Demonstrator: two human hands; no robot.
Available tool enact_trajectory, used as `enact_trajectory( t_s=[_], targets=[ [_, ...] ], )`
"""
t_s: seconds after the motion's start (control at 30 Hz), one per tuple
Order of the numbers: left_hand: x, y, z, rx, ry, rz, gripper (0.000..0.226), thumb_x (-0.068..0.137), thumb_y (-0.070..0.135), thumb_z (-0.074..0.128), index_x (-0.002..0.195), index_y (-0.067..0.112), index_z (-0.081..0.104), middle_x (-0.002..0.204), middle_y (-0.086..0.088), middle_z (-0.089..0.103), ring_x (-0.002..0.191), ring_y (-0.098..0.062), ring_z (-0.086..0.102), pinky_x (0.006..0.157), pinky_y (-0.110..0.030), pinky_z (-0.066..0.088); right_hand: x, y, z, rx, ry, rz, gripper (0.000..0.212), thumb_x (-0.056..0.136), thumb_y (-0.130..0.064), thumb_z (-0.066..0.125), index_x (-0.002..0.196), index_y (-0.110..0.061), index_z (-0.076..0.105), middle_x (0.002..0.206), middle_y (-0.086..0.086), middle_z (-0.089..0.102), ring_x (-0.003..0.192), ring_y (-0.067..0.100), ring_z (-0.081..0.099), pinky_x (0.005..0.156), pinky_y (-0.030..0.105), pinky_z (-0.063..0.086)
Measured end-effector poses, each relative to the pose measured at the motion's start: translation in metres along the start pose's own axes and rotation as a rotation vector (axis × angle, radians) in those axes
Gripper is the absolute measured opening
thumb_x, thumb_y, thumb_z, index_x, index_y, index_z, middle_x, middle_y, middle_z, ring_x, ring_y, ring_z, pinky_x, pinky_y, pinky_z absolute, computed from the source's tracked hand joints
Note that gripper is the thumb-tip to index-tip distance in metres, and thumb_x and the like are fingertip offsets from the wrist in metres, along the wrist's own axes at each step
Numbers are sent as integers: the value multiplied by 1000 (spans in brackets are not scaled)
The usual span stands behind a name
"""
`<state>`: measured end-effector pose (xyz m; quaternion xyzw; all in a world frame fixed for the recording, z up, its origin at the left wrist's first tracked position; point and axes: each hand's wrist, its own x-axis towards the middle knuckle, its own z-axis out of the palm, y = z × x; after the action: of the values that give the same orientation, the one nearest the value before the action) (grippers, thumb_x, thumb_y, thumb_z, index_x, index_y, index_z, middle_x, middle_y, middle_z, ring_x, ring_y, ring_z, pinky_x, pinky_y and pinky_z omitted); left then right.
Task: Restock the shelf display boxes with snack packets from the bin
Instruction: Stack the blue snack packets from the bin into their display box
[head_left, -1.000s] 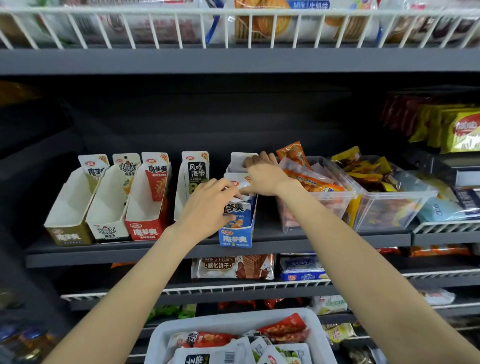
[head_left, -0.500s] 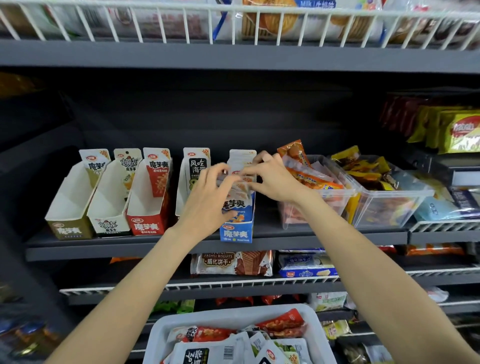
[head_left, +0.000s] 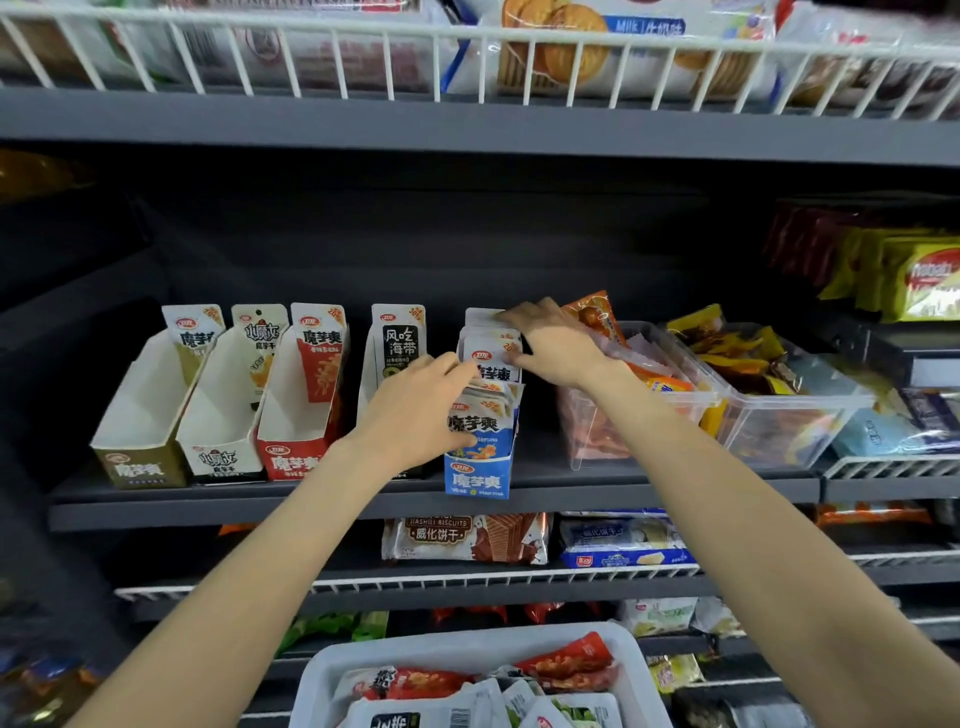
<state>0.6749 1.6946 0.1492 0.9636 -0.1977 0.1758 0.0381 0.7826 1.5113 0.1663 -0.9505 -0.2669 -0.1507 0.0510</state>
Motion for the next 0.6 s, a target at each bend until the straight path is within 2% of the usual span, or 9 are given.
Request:
enact_trajectory(
  t_s=[0.1,0.2,0.3,0.37,0.43,0.5,0.57,0.6],
  targets=[
    [-3,0,2,1,21,8,67,77,46,71,132,23,40,124,6,47,113,-15,47,86,-28,43,8,-6,3,-29,-18,21,52,90,-35,60,135,-16,44,135,9,47,122,26,41,99,36,36],
    [-4,2,7,-82,44,-22,63,80,40,70,132,22,40,127,6,44,107,-14,55,75,-24,41,6,-9,4,-27,-44,40,46,92,-31,57,133,-13,48,130,15,53,120,30,47,93,37,43],
    [-11,5,19,-164,120,-17,58,81,30,71,131,22,42,129,5,42,102,-17,59,75,-29,50,2,-11,3,-70,95,41,35,92,-30,55,122,-13,58,121,14,59,113,33,54,86,39,46],
    [-16,7,23,-226,171,-29,67,79,24,73,137,25,38,135,3,38,103,-19,59,78,-32,53,-1,-13,1,-66,131,68,33,91,-29,57,117,-11,61,117,13,61,108,34,57,84,38,47],
    [-17,9,24,-395,200,-116,91,77,18,76,147,32,20,147,2,25,109,-12,53,85,-28,49,-5,-14,1,87,122,127,36,91,-23,56,124,-7,58,124,16,57,113,34,55,91,37,46],
    [-11,13,19,-763,200,-283,101,79,15,75,150,34,4,153,6,15,124,-6,39,97,-24,40,-16,-18,0,390,212,232,36,96,-17,47,130,-5,53,132,17,53,123,30,49,100,28,37],
    [-2,14,17,-1196,213,-430,86,89,14,63,150,31,6,157,4,15,137,-10,29,104,-24,33,-39,-29,-5,775,365,400,40,100,-18,39,139,-10,44,144,9,43,134,19,38,103,19,25],
    [3,14,17,-1308,200,-479,75,93,16,56,150,30,9,157,4,18,139,-11,27,101,-20,32,-52,-37,-3,928,409,439,43,101,-21,38,143,-14,38,149,3,37,137,14,32,105,18,21]
  ],
)
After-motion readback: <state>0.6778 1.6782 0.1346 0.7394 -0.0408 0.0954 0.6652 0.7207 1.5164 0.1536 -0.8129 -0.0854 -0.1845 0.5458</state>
